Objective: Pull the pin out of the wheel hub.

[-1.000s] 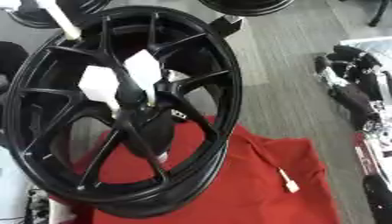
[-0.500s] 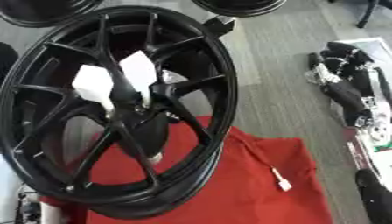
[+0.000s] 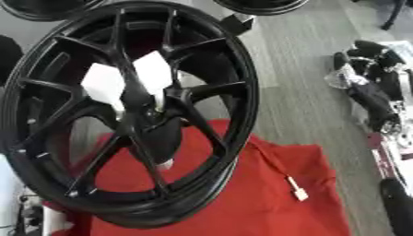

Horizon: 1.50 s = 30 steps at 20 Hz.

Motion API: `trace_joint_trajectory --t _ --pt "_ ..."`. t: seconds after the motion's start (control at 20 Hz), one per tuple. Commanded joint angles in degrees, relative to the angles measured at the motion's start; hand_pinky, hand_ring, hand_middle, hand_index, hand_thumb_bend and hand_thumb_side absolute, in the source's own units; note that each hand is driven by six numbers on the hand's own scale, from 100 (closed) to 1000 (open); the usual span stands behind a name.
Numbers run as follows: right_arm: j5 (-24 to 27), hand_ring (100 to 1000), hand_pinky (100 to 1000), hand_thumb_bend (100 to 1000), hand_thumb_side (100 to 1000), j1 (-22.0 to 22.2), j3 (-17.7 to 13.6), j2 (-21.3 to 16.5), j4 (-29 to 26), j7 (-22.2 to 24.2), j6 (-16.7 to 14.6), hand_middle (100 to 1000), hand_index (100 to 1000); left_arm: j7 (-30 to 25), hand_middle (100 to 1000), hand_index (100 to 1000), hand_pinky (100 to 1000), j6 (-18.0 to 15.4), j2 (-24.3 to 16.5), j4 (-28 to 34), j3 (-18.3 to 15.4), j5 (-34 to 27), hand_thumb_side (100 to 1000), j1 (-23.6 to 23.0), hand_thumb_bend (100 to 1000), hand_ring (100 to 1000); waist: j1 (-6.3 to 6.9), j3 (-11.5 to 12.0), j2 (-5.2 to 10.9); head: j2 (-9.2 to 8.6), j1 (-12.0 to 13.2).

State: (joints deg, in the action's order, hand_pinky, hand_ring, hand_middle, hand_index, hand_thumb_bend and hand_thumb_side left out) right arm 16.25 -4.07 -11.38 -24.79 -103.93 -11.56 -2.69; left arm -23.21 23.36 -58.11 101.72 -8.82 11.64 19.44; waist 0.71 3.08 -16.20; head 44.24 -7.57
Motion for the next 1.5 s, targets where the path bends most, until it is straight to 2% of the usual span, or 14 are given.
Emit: trace_joint_trajectory --t 0.05,0.15,0.25,0.3,0.35,0.4,0.45,0.5,0.75,0.9,1.0,1.15,1.3,1.5 --pt "-0.2 670 891 353 219 -0.3 -0.9 -0.5 -1.4 -0.5 -0.1 639 735 4.2 830 895 937 -0.1 1.4 1.1 -3.5 -1.0 676 -2.4 376 880 -0.18 0.2 0.62 -0.25 0.6" --pt "-0.2 670 891 353 219 -0.3 -1.0 -0.5 -1.4 -0.6 -0.2 639 735 6.5 859 939 943 0.0 3.0 1.2 -4.1 -0.9 814 -4.0 552 898 -0.33 0.3 0.55 -0.39 0.6" --pt "-0.2 670 891 353 219 -0.4 -1.0 -0.4 -1.4 -0.6 -0.2 639 735 8.2 857 940 939 0.3 4.0 1.1 -4.4 -0.7 871 -4.7 583 895 -0.44 0.3 0.54 -0.50 0.6" --pt "-0.2 670 891 353 218 -0.4 -1.0 -0.4 -1.4 -0.6 -0.2 639 735 9.2 852 938 934 0.6 4.5 1.1 -4.6 -0.8 935 -4.8 566 889 -0.49 0.3 0.54 -0.59 0.5" --pt "-0.2 670 891 353 218 -0.4 -1.0 -0.3 -1.4 -0.6 -0.2 639 735 10.2 852 938 934 1.0 4.8 1.2 -4.7 -1.0 935 -4.9 566 889 -0.51 0.3 0.53 -0.65 0.4" --pt "-0.2 670 891 352 218 -0.4 -1.0 -0.3 -1.4 -0.6 -0.2 639 735 11.4 834 921 927 1.1 5.2 1.5 -4.9 -1.4 928 -4.8 402 876 -0.55 0.3 0.53 -0.73 0.3" --pt "-0.2 670 891 352 218 -0.4 -1.0 -0.3 -1.4 -0.7 -0.2 639 735 13.6 834 921 927 0.9 5.8 2.0 -5.3 -2.8 928 -4.8 402 876 -0.57 0.3 0.51 -0.86 0.1" --pt "-0.2 670 891 352 218 -0.4 -1.0 -0.2 -1.4 -0.7 -0.2 639 735 16.4 754 848 868 0.6 6.5 2.6 -5.7 -4.7 890 -4.7 142 805 -0.58 0.3 0.51 -0.91 -0.1" --pt "-0.1 670 891 353 218 -0.7 -0.7 0.0 -1.4 -0.4 0.0 639 735 38.0 718 788 841 -5.7 11.4 4.9 -6.0 -24.2 809 -5.6 100 773 -0.53 0.0 0.34 -1.11 -0.1" --pt "0.0 670 891 354 218 -0.9 -0.6 0.0 -1.4 -0.3 0.0 639 735 45.6 732 804 848 -11.4 15.1 5.0 -4.6 -35.6 839 -6.2 168 782 -0.56 -0.3 0.27 -1.17 0.1" --pt "0.1 670 891 354 217 -1.0 -0.6 0.0 -1.4 -0.2 0.0 639 735 47.6 745 817 857 -14.6 16.9 4.2 -3.6 -41.4 854 -6.4 194 791 -0.59 -0.4 0.28 -1.20 0.3" --pt "0.3 670 891 355 216 -1.2 -0.5 0.1 -1.6 -0.1 -0.1 639 735 47.4 782 845 890 -17.9 20.0 2.6 -2.7 -46.9 882 -6.3 224 819 -0.82 -0.5 0.33 -1.35 0.3" --pt "0.4 670 891 356 214 -1.3 -0.5 0.1 -1.7 -0.1 -0.2 639 735 45.8 793 863 877 -20.1 22.1 0.9 -2.7 -48.2 887 -6.5 222 823 -0.95 -0.5 0.35 -1.51 0.2" --pt "0.6 671 891 360 212 -1.4 -0.4 0.3 -1.7 -0.2 -0.3 640 735 43.6 800 877 856 -21.3 24.5 -0.8 -2.5 -47.8 909 -7.6 234 822 -1.18 -0.5 0.29 -1.58 0.2"
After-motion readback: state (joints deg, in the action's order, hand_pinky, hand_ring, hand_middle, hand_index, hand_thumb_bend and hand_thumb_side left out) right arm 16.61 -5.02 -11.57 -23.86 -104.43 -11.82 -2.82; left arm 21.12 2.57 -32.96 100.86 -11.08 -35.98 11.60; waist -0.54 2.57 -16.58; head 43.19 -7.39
